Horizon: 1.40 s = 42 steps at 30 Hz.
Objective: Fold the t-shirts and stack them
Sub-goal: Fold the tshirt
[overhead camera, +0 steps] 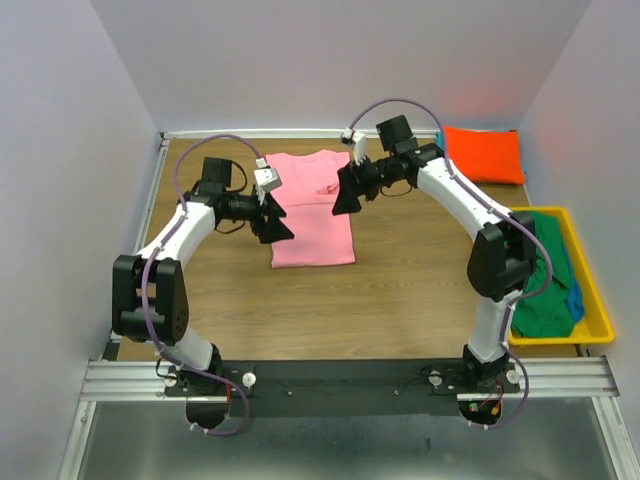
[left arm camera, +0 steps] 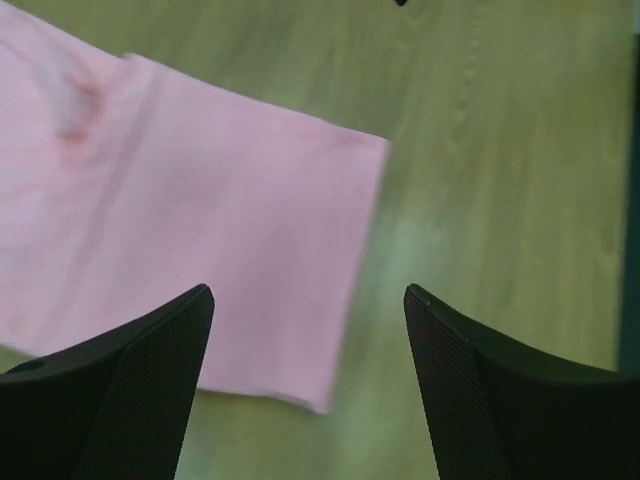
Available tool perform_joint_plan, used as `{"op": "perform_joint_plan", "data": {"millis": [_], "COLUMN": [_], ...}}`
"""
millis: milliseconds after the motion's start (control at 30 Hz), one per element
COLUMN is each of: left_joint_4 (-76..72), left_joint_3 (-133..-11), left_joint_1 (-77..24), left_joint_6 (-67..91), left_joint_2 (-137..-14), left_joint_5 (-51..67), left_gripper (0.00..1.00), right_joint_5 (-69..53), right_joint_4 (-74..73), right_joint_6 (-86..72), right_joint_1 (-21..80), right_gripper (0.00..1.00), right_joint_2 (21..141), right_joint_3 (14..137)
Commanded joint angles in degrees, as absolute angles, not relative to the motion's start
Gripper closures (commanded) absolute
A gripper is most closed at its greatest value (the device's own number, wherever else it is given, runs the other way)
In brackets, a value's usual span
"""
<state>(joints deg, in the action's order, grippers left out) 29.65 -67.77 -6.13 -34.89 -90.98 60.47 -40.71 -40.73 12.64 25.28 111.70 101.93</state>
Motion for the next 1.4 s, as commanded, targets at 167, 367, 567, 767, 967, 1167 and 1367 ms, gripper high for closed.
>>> {"op": "perform_joint_plan", "data": {"millis": [167, 367, 567, 767, 967, 1167, 1367], "left_joint_4": [0.3, -3.2, -2.5, -0.4, 13.2, 28.9, 35.6], "left_joint_3": [-49.1, -47.3, -47.0, -46.9, -51.3, -58.8, -54.8], "left_joint_1": [-10.7, -9.9, -7.1, -2.1, -1.8, -1.9, -5.7], "left_joint_6": [5.9, 7.8, 6.9, 7.1, -7.3, -30.3, -59.8], "left_joint_2": [-92.4, -99.8, -107.7, -110.8, -98.8, -85.8, -74.7], "left_joint_5": [71.9, 68.9, 66.8, 65.6, 68.7, 57.3, 43.9], "left_gripper": [0.14, 0.13, 0.13, 0.13, 0.10, 0.05, 0.22], "right_joint_5": [-61.1, -58.8, -57.2, -56.2, -56.7, -51.1, -27.4], "right_joint_4": [-24.8, -20.7, -20.6, -20.7, -22.3, -32.8, -36.6], "right_joint_6": [-16.2, -17.1, -15.3, -14.0, -12.5, -0.6, 24.5], "right_joint_1": [29.4, 30.2, 27.9, 25.7, 24.6, 24.7, 26.5], "right_gripper": [0.00, 0.00, 0.00, 0.02, 0.04, 0.06, 0.25], "right_joint_2": [113.5, 117.8, 123.5, 123.4, 116.4, 107.1, 100.7], "right_joint_3": [84.5, 80.9, 79.2, 74.1, 77.5, 84.5, 79.3]}}
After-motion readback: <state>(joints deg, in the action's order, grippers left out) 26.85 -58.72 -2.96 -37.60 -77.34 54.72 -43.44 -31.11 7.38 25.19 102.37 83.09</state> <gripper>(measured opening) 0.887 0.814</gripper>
